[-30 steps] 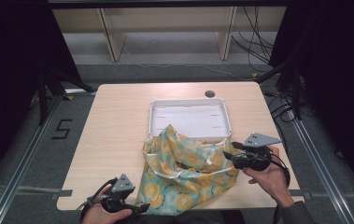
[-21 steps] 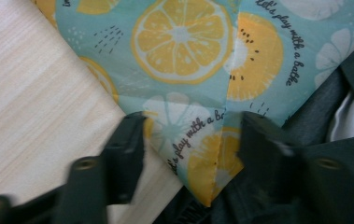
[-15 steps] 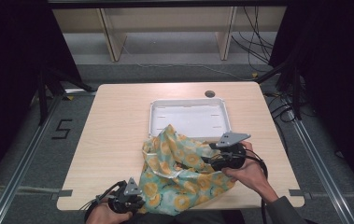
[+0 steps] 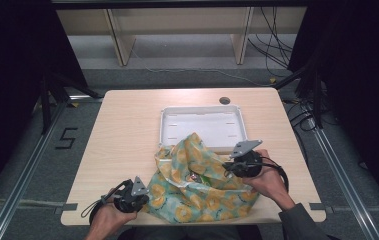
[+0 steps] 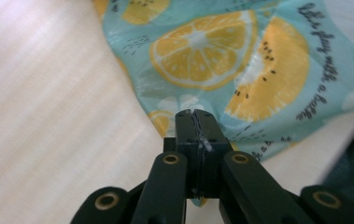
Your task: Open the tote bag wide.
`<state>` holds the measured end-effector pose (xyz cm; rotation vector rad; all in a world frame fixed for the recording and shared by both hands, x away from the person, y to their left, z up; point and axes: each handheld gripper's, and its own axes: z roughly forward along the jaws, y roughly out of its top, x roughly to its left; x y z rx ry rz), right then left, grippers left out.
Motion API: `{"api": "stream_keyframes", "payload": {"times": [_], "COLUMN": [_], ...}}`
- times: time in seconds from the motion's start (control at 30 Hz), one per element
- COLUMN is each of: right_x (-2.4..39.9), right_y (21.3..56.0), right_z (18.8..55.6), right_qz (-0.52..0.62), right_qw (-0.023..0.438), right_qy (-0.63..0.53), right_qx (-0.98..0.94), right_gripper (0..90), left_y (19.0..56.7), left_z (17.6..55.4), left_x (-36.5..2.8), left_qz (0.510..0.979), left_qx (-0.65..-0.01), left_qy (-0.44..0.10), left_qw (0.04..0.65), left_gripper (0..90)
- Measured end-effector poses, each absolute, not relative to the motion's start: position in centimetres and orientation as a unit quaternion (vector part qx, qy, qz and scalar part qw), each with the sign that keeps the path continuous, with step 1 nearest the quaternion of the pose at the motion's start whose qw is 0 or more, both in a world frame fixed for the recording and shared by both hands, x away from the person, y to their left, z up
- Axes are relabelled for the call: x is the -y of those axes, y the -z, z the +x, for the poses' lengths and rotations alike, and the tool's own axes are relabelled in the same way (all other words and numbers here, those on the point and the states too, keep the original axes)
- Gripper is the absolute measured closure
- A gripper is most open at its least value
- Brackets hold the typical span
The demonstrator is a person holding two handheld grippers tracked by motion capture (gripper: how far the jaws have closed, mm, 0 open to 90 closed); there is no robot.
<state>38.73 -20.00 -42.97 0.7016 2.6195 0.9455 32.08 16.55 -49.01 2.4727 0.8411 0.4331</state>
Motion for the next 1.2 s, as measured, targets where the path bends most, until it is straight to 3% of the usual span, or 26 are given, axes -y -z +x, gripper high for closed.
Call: {"api": "stream_keyframes", "payload": {"times": [0.1,0.43,0.5,0.63,0.67,0.77,0.9,1.2], "right_x": [23.1,27.1,27.1,26.2,25.9,25.2,24.8,24.5], "right_y": [42.4,42.5,43.0,43.0,43.1,43.0,43.0,43.3], "right_z": [37.8,38.2,38.2,37.9,37.9,37.8,37.7,37.7], "right_qz": [0.275,0.332,0.341,0.335,0.326,0.321,0.315,0.318], "right_qw": [0.168,0.199,0.19,0.172,0.181,0.172,0.17,0.157], "right_qy": [-0.314,-0.292,-0.29,-0.289,-0.295,-0.297,-0.296,-0.304], "right_qx": [-0.893,-0.875,-0.874,-0.88,-0.88,-0.883,-0.886,-0.884], "right_gripper": [90.0,90.0,90.0,86.7,85.9,84.7,84.2,83.0], "left_y": [49.2,49.7,49.5,48.1,46.7,45.1,43.2,43.7], "left_z": [33.6,35.4,35.5,35.0,34.4,34.1,33.7,35.1], "left_x": [-15.6,-13.5,-13.8,-14.4,-14.2,-13.9,-10.3,-4.3], "left_qz": [0.906,0.908,0.908,0.898,0.881,0.881,0.875,0.884], "left_qx": [-0.296,-0.294,-0.3,-0.308,-0.311,-0.286,-0.241,-0.169], "left_qy": [-0.175,-0.168,-0.147,-0.141,-0.154,-0.169,-0.147,-0.133], "left_qw": [0.245,0.249,0.253,0.282,0.321,0.337,0.393,0.414], "left_gripper": [88.9,87.6,81.0,58.1,53.9,47.6,45.9,44.6]}}
